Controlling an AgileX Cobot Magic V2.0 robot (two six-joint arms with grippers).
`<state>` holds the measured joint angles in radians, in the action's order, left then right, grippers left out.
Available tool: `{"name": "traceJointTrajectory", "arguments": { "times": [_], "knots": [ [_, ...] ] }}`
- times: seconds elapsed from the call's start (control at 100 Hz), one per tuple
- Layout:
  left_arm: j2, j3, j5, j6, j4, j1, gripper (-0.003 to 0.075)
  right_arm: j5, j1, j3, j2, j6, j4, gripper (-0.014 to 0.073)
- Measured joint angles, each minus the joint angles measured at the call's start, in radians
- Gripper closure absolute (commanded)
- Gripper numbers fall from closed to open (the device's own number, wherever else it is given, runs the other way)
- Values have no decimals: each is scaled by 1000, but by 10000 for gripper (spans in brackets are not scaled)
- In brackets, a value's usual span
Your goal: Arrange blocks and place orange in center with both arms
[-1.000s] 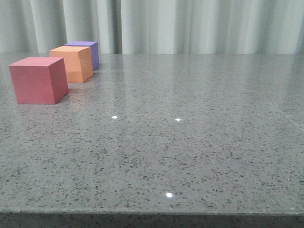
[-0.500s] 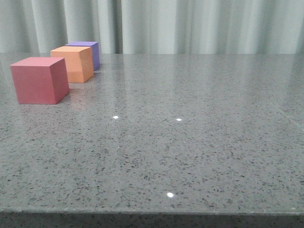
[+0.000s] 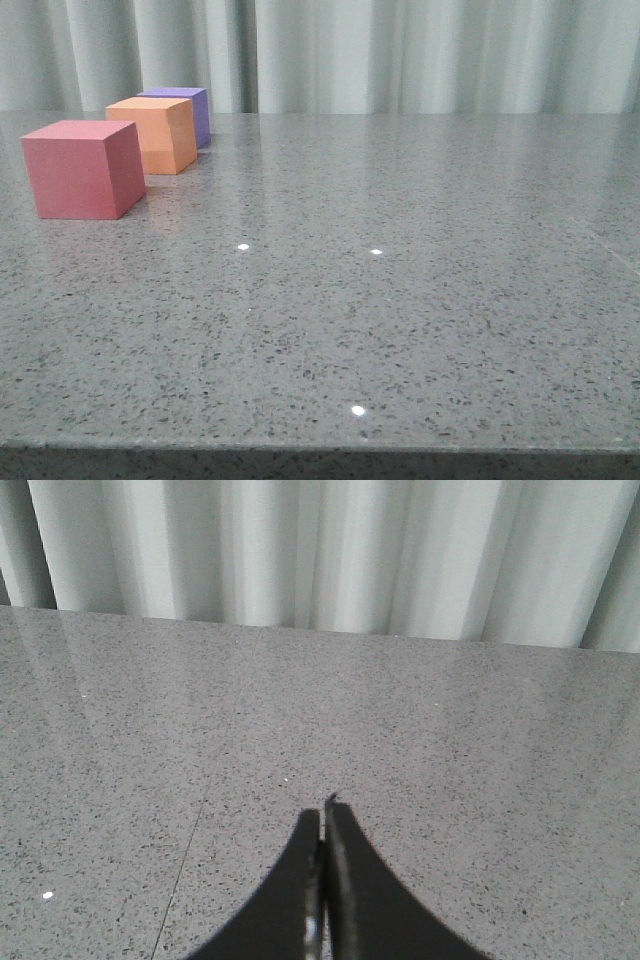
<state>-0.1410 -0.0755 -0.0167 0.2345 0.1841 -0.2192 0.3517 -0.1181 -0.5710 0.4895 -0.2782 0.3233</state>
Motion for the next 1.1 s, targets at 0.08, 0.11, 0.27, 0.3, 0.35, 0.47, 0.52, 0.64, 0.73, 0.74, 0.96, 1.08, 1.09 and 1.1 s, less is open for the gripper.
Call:
{"name": "traceJointTrajectory", "arguments": {
  "times": [0.08,0.11,0.27,0.3,0.35,0.47,0.52,0.64,0.73,0.74,0.96,1.08,1.09,1.1],
  "knots": [
    [67,30,33,0,-4,0,741,0,0,0,0,0,0,662],
    [91,41,44,0,-6,0,741,0,0,0,0,0,0,662],
    [145,79,74,0,-8,0,741,-2,0,0,0,0,0,662],
    [145,79,70,0,-8,2,741,-2,0,0,2,0,0,662],
    [145,79,69,0,-8,10,741,-2,0,0,2,0,0,662],
    [145,79,73,0,-19,47,741,-2,0,0,2,0,0,662],
    [145,79,75,0,-21,62,741,-2,0,0,2,0,0,662],
    [145,79,75,-2,-27,78,741,-2,0,0,2,0,0,662],
    [145,79,78,-2,-28,78,741,-2,0,0,2,0,0,662],
    [145,79,78,-2,-29,78,741,-2,0,0,2,0,0,662],
    [145,79,78,-2,-31,79,741,-2,0,0,2,0,0,662],
    [145,79,78,-3,-31,79,741,-2,0,0,2,0,0,662],
    [145,79,78,-3,-31,79,741,-2,0,0,2,0,0,662],
    [145,79,78,-3,-31,79,741,-2,0,0,2,0,0,662]
  ]
}}
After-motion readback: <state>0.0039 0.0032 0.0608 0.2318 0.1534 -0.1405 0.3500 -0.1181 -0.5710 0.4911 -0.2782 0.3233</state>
